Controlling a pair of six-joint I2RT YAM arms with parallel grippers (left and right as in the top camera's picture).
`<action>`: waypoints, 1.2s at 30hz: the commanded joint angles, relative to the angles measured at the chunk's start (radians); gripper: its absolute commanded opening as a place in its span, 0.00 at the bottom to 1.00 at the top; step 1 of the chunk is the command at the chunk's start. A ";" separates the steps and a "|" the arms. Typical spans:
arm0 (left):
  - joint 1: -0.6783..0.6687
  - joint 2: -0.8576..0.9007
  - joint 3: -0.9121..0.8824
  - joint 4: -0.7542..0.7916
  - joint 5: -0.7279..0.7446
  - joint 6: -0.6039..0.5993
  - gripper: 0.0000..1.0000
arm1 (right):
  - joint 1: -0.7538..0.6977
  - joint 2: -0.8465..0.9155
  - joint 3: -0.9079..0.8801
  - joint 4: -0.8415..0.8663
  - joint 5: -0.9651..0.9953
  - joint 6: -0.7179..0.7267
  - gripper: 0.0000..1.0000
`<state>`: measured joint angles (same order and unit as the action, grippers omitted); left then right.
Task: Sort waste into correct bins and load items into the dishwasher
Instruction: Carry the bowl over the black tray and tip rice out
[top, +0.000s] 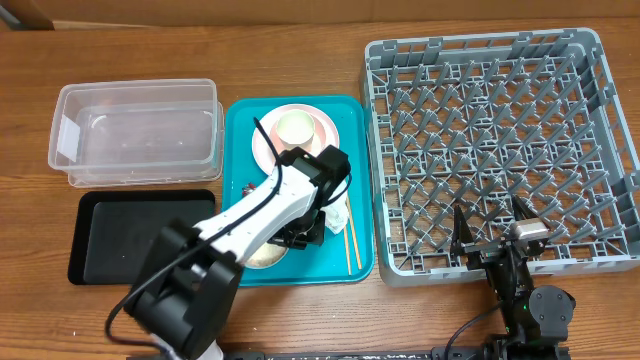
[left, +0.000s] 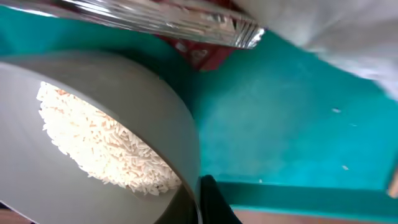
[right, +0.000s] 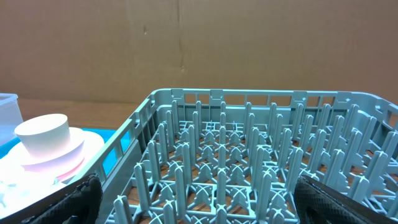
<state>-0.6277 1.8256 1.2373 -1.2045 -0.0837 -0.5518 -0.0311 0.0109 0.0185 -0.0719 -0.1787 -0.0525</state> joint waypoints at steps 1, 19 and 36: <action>0.037 -0.151 0.059 -0.028 -0.057 -0.012 0.04 | -0.003 -0.008 -0.011 0.006 -0.002 -0.001 1.00; 0.900 -0.328 0.033 -0.071 0.667 0.511 0.04 | -0.003 -0.008 -0.011 0.006 -0.002 -0.001 1.00; 1.392 -0.328 -0.276 0.137 1.278 0.753 0.04 | -0.003 -0.008 -0.011 0.006 -0.002 -0.001 1.00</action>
<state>0.6823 1.5185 1.0027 -1.0752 0.9569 0.0742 -0.0315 0.0109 0.0185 -0.0715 -0.1791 -0.0532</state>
